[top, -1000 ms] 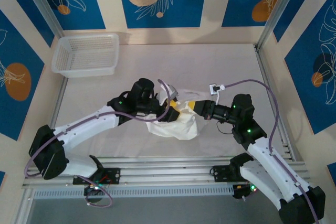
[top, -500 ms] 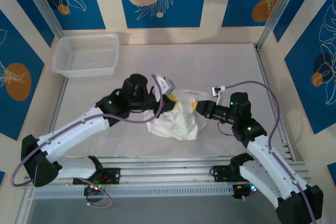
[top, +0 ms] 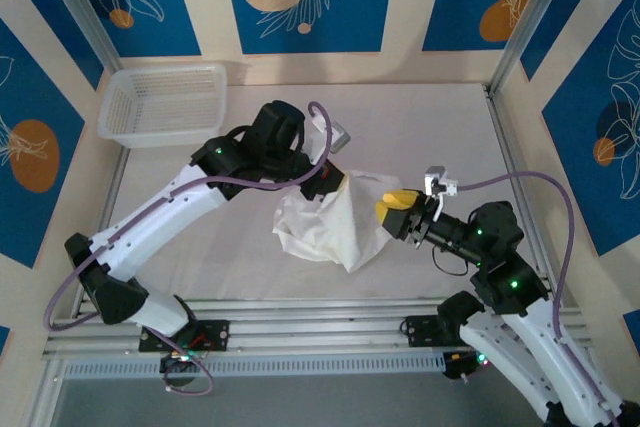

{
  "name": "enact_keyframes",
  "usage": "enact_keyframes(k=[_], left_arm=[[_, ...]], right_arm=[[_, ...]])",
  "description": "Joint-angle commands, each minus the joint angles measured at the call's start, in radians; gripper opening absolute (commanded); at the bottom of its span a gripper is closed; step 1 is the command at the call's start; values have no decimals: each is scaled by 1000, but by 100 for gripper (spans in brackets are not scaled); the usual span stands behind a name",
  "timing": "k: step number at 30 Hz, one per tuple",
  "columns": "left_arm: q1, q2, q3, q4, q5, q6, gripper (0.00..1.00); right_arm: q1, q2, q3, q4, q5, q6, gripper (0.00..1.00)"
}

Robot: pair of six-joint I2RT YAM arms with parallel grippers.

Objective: Fold the inside-out t-shirt

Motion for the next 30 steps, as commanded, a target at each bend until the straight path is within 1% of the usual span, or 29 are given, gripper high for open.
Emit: enact_keyframes(k=[1, 2, 4, 5, 6, 7, 8, 9, 12, 15, 16, 18, 21, 23, 24, 25, 26, 27, 29, 30], left_arm=[[2, -13, 32, -22, -19, -58, 0], [2, -9, 35, -15, -11, -69, 0], [2, 5, 43, -9, 7, -90, 0], [1, 10, 49, -12, 11, -93, 0], [2, 15, 55, -17, 12, -94, 0], [2, 19, 59, -21, 9, -92, 0], [1, 20, 61, -29, -5, -87, 0], [3, 22, 65, -42, -36, -82, 0], [5, 18, 74, -79, -157, -63, 0], [12, 9, 67, -79, -203, -42, 0], [14, 5, 62, -76, -214, -35, 1], [20, -2, 46, -73, -273, -16, 12], [37, -27, -3, -55, -319, 5, 17], [48, -52, -44, -29, -305, 5, 15], [51, -65, -62, -15, -288, 0, 10], [55, -73, -74, -2, -267, -9, 5], [57, -78, -81, 7, -244, -18, 0], [59, -80, -87, 21, -209, -26, 0], [59, -79, -101, 56, -152, -36, 0], [59, -73, -102, 60, -149, -38, 0]], right_arm=[[174, 120, 17, 106, 233, -67, 49], [231, 164, 27, 116, 308, -90, 52], [335, 267, 54, 125, 514, -145, 55], [358, 311, 65, 131, 565, -160, 54], [370, 351, 73, 139, 591, -172, 50], [372, 378, 78, 146, 594, -171, 36], [372, 398, 82, 149, 583, -169, 15], [372, 406, 85, 150, 564, -170, 1], [361, 388, 65, 150, 492, -158, 0], [306, 351, 43, 117, 393, -107, 0], [276, 333, 33, 113, 337, -85, 0], [220, 295, 6, 122, 217, -46, 0], [139, 242, -30, 131, 94, 7, 0], [102, 230, -36, 101, 79, 36, 0], [95, 236, -32, 77, 79, 38, 2], [96, 245, -28, 61, 81, 32, 23], [102, 257, -28, 61, 86, 34, 41], [110, 272, -29, 73, 94, 37, 50], [131, 309, -29, 103, 116, 34, 57], [136, 333, -25, 100, 136, 34, 59]])
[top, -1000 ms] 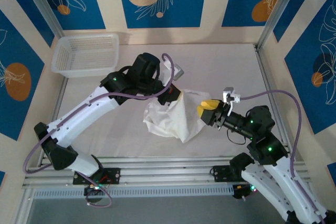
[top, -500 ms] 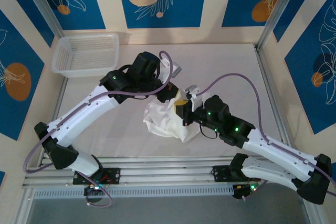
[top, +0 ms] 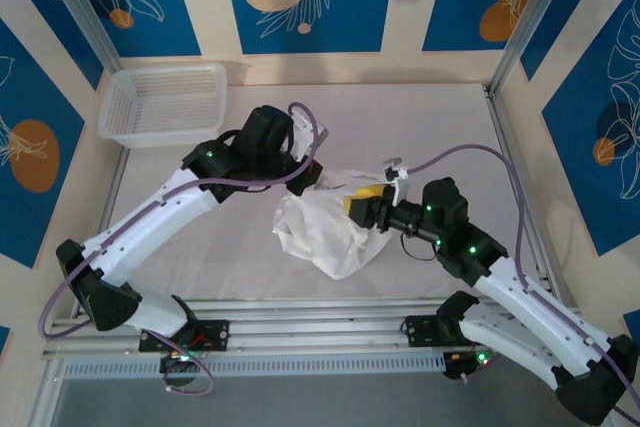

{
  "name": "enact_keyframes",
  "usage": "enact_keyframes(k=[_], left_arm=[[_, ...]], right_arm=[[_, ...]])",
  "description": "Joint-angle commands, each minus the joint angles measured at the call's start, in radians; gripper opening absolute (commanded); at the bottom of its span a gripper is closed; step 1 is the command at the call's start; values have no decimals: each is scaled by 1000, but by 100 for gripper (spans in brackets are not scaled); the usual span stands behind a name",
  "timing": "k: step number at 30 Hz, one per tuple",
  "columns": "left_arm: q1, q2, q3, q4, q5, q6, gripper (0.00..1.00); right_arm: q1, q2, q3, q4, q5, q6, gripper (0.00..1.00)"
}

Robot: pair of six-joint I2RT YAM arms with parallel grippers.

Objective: Fold the inside-out t-shirt

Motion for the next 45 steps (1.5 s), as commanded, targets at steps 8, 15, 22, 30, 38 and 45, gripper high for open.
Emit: enact_keyframes(k=[8, 15, 22, 30, 38, 45], left_arm=[[62, -4, -129, 0, -279, -104, 17], [238, -303, -503, 360, -165, -345, 27], [239, -464, -583, 346, -294, -287, 31], [241, -474, -615, 337, -297, -279, 32], [247, -453, -606, 340, -264, -268, 33], [268, -353, -570, 366, -15, -243, 35]], right_arm=[[167, 231, 84, -272, 266, 45, 59], [289, 601, 308, -344, 497, 120, 64], [312, 982, 623, -531, 637, 59, 74], [314, 1174, 780, -713, 677, 28, 55], [293, 1026, 687, -597, 581, 7, 0], [131, 497, 260, -163, 214, -35, 0]])
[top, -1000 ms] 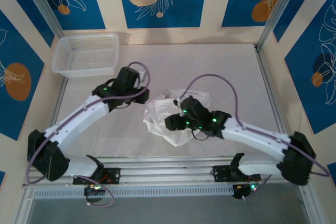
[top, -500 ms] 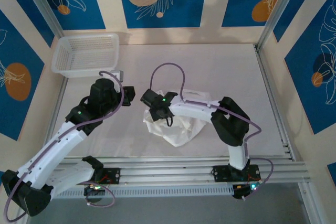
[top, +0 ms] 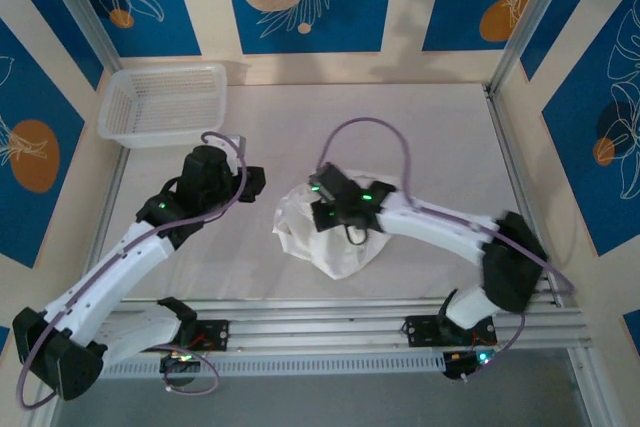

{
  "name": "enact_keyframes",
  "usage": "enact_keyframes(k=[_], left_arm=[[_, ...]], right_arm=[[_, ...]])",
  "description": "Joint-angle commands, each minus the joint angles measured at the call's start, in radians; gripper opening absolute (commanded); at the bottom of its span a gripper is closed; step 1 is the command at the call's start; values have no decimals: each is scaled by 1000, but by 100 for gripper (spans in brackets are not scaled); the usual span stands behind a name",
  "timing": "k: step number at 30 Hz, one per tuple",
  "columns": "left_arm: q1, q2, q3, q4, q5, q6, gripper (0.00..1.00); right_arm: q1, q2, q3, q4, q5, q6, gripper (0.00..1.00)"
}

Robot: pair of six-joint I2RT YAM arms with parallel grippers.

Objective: Fold the inside-out t-shirt

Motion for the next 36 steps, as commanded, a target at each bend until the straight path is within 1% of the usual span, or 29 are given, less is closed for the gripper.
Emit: enact_keyframes(k=[1, 4, 5, 7, 9, 12, 15, 18, 19, 20, 23, 25, 30, 34, 36], left_arm=[[11, 51, 19, 53, 210, 40, 36], [6, 140, 8, 175, 497, 66, 47], [-3, 172, 7, 204, 546, 67, 50], [-41, 231, 17, 235, 593, 93, 52], [-88, 281, 27, 267, 601, 143, 54], [-170, 341, 16, 358, 627, 252, 58], [-231, 397, -7, 432, 520, 316, 60], [-247, 443, -25, 495, 364, 308, 63], [-250, 449, -34, 527, 328, 304, 64], [-252, 459, -40, 555, 318, 303, 64], [-254, 501, -27, 617, 356, 297, 68], [-254, 534, -16, 655, 408, 286, 71], [-254, 566, -16, 789, 503, 207, 76], [-254, 566, -14, 806, 516, 190, 77], [-254, 567, -21, 823, 541, 184, 80]], right_arm=[[-119, -259, -197, 275, -267, -21, 0], [-282, -505, -429, 444, -503, -10, 0], [-327, -567, -479, 480, -568, -1, 0], [-407, -675, -565, 532, -686, 19, 0], [-452, -738, -594, 523, -729, 39, 0], [-479, -763, -596, 497, -736, 51, 0], [-482, -751, -587, 498, -740, 60, 0], [-482, -738, -579, 501, -747, 73, 0], [-482, -735, -577, 501, -751, 76, 0], [-481, -733, -576, 499, -753, 78, 0], [-482, -734, -573, 488, -752, 80, 0], [-482, -734, -568, 483, -754, 78, 0], [-482, -732, -568, 477, -753, 84, 0], [-482, -728, -569, 471, -745, 85, 0], [-482, -725, -573, 471, -749, 88, 0]])
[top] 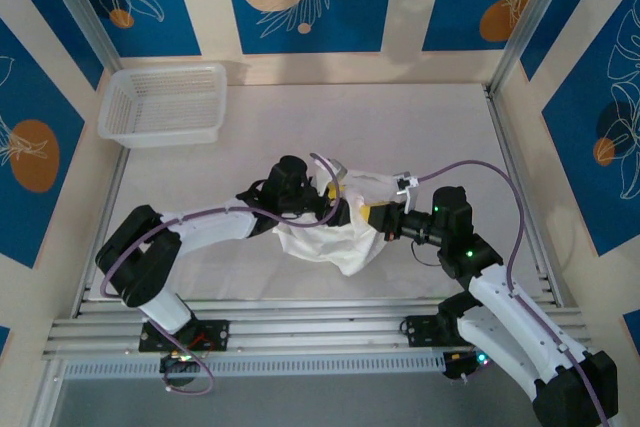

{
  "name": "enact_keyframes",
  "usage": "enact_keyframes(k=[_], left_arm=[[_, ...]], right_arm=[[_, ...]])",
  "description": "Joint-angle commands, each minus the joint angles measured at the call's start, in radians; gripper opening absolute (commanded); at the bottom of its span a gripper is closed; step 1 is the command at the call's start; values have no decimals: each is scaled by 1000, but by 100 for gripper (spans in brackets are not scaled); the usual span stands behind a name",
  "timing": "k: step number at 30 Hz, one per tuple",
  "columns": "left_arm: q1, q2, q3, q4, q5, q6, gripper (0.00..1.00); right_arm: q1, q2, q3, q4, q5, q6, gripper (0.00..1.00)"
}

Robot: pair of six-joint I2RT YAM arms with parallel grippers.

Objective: Fold the inside-out t-shirt

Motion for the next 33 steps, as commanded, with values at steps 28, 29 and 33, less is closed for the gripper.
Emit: enact_keyframes(k=[28, 29, 33], left_arm=[[98, -236, 83, -314, 176, -247, 0], [98, -234, 82, -315, 173, -249, 0], [92, -222, 94, -315, 180, -256, 0]], right_arm=[[-145, 73, 72, -315, 135, 108, 38], [-117, 24, 82, -333, 180, 101, 40], [126, -161, 96, -332, 450, 81, 42]])
